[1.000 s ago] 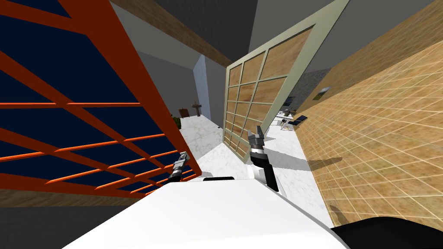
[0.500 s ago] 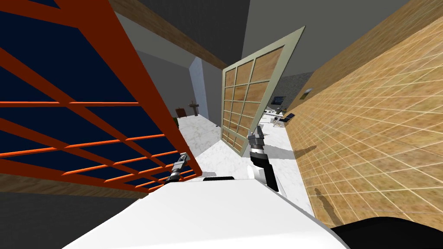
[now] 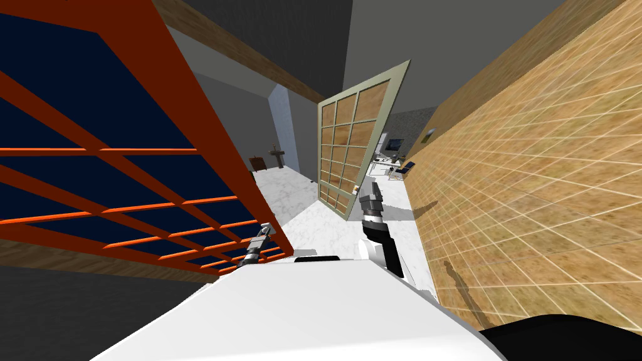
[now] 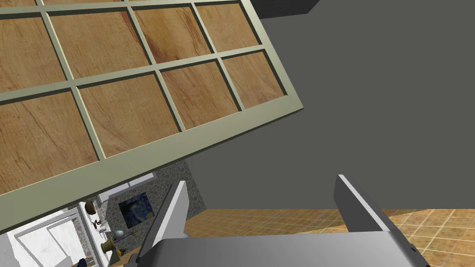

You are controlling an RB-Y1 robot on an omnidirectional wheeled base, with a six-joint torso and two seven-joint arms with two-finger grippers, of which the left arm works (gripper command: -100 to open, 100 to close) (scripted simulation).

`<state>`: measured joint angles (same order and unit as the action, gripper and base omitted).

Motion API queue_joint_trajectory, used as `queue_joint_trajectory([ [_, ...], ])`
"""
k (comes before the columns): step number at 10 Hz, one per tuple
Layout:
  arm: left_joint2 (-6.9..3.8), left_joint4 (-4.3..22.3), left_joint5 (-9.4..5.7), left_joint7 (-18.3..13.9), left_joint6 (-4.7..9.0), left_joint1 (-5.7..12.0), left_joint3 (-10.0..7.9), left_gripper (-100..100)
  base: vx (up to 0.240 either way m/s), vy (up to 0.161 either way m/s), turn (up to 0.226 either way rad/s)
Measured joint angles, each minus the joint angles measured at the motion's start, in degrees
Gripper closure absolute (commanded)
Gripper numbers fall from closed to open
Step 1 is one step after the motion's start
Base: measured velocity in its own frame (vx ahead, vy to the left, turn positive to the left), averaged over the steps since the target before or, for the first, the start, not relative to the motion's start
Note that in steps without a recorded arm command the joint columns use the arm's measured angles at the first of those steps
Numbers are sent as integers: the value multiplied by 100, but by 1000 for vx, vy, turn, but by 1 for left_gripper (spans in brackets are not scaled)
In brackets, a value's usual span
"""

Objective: Pull the door open

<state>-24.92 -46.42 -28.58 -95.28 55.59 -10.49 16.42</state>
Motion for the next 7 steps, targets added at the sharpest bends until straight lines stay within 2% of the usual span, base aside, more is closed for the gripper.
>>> queue_joint_trajectory([
  [2, -135, -121, 62, -112, 122, -167, 127, 100, -246, 49, -111],
  [4, -227, -15, 138, -271, 309, -208, 275, 100, -172, 15, -62],
  [5, -223, 6, 149, -291, 325, -231, 299, 100, -160, 38, -125],
  [7, -294, 19, 179, -362, 410, -271, 348, 100, -220, 46, -152],
])
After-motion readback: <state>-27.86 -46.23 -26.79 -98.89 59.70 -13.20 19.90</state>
